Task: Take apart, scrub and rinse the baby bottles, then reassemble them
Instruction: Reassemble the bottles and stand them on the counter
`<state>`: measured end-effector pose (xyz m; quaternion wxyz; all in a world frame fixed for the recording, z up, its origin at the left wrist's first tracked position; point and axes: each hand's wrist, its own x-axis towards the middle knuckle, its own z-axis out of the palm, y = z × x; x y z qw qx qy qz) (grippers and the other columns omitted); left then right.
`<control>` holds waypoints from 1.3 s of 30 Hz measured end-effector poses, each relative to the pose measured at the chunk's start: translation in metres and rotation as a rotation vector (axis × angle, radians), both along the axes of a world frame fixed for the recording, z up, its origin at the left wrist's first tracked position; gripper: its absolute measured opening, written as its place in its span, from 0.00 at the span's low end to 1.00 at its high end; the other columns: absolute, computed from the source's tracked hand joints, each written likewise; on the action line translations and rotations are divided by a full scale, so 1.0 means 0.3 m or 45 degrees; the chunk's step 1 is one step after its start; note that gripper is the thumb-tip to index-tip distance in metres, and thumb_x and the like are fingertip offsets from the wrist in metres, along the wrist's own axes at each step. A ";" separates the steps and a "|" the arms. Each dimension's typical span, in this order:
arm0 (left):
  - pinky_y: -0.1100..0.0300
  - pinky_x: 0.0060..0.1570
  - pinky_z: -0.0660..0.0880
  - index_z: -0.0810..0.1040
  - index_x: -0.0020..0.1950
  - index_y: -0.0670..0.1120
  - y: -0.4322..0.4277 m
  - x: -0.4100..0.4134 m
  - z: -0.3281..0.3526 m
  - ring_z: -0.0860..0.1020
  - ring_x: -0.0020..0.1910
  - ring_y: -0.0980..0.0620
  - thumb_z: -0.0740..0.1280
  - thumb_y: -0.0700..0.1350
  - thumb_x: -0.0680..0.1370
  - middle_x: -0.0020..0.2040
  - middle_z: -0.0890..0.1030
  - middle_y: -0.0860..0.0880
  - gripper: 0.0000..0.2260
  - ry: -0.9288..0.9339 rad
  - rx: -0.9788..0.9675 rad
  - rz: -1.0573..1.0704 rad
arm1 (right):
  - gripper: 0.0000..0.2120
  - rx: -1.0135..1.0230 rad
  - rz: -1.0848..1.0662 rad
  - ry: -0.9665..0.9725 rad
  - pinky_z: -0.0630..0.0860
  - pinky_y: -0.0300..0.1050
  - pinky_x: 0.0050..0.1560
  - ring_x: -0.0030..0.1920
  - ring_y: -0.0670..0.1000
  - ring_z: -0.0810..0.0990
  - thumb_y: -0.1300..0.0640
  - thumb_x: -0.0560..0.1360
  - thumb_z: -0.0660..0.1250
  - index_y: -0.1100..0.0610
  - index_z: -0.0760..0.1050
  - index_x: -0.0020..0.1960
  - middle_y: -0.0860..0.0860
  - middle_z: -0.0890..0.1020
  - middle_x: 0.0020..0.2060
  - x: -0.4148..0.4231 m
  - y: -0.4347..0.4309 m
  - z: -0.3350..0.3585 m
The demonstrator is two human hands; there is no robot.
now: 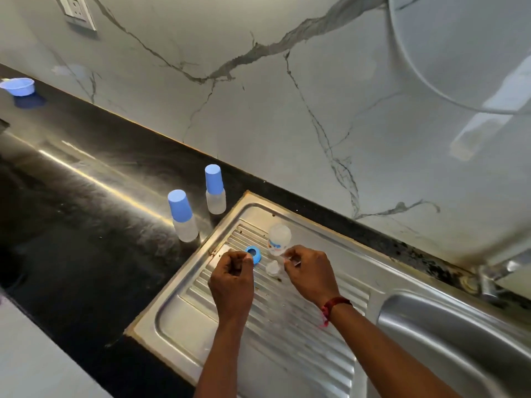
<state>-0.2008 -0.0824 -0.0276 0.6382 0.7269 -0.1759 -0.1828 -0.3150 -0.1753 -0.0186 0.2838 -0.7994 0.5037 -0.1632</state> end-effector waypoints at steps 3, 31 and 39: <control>0.53 0.50 0.81 0.78 0.51 0.51 0.006 -0.010 0.004 0.82 0.45 0.47 0.70 0.40 0.78 0.47 0.83 0.47 0.06 0.040 0.000 0.029 | 0.16 -0.036 0.020 0.071 0.78 0.44 0.57 0.55 0.50 0.82 0.54 0.76 0.71 0.56 0.78 0.63 0.53 0.83 0.58 -0.021 -0.037 0.019; 0.60 0.55 0.74 0.82 0.59 0.44 -0.143 0.204 -0.041 0.79 0.48 0.54 0.72 0.42 0.77 0.51 0.83 0.49 0.11 -0.152 0.542 -0.296 | 0.15 -0.202 -0.158 -0.095 0.82 0.47 0.54 0.52 0.53 0.80 0.54 0.74 0.74 0.57 0.75 0.57 0.55 0.80 0.53 0.070 -0.044 -0.094; 0.58 0.57 0.76 0.77 0.67 0.50 -0.282 0.246 -0.071 0.79 0.57 0.50 0.77 0.50 0.72 0.61 0.81 0.49 0.24 -0.524 1.077 -0.821 | 0.20 0.146 -0.152 0.084 0.77 0.46 0.60 0.60 0.51 0.81 0.47 0.73 0.74 0.54 0.78 0.63 0.50 0.82 0.61 0.096 -0.041 -0.199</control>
